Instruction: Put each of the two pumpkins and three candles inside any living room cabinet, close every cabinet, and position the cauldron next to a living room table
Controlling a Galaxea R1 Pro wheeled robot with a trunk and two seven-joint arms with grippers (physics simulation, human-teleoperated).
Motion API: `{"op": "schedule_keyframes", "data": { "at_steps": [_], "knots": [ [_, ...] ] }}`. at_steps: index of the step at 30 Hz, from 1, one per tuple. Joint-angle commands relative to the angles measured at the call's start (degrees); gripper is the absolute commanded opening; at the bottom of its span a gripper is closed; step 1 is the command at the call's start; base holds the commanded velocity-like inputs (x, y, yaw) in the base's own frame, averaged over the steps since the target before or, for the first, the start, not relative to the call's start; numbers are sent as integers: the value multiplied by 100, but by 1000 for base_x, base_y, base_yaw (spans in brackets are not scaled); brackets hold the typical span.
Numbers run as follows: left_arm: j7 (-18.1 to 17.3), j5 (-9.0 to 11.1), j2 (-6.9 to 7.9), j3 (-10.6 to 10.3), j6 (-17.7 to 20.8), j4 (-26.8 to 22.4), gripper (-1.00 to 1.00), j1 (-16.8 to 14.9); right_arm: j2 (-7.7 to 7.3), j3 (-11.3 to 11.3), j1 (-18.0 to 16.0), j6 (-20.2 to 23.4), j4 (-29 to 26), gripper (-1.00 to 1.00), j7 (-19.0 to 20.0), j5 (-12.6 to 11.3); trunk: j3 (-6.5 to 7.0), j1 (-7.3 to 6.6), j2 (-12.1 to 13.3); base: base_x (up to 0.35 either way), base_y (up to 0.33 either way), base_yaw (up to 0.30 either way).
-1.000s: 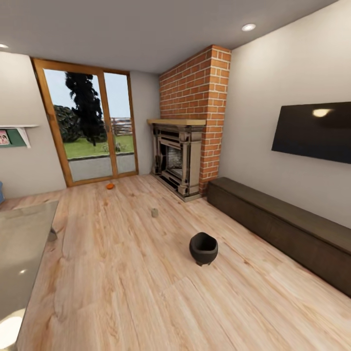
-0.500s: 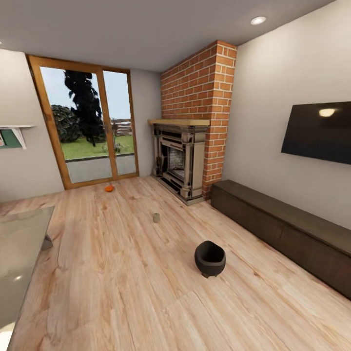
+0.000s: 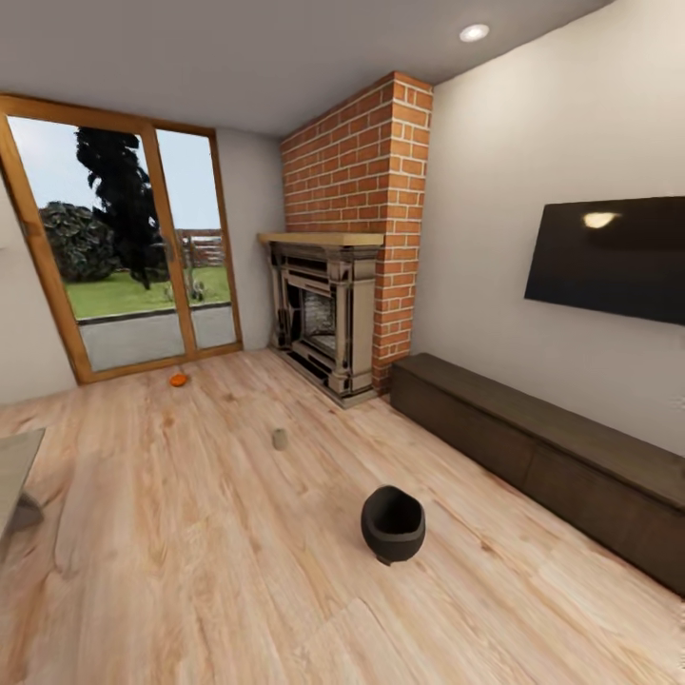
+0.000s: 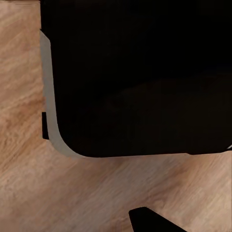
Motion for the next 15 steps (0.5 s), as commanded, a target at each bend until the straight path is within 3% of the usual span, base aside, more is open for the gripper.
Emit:
{"op": "schedule_keyframes", "data": {
  "at_steps": [1, 5, 15],
  "knots": [
    [-2, -7, 1, -3, -9, -24, 100, 4, -1, -2, -5, -20, 6, 100, 5, -2, -5, 4, -2, 342, -43, -256],
    [-2, -8, 1, -3, -9, -44, 100, 4, -4, -2, -5, -20, 5, 100, 5, -6, -5, 4, -2, 342, -42, -113],
    [-2, -9, 1, -5, -9, -54, 100, 4, 0, -2, -5, -41, 2, 100, 5, -5, -5, 4, -2, 342, -4, -10]
  ]
}}
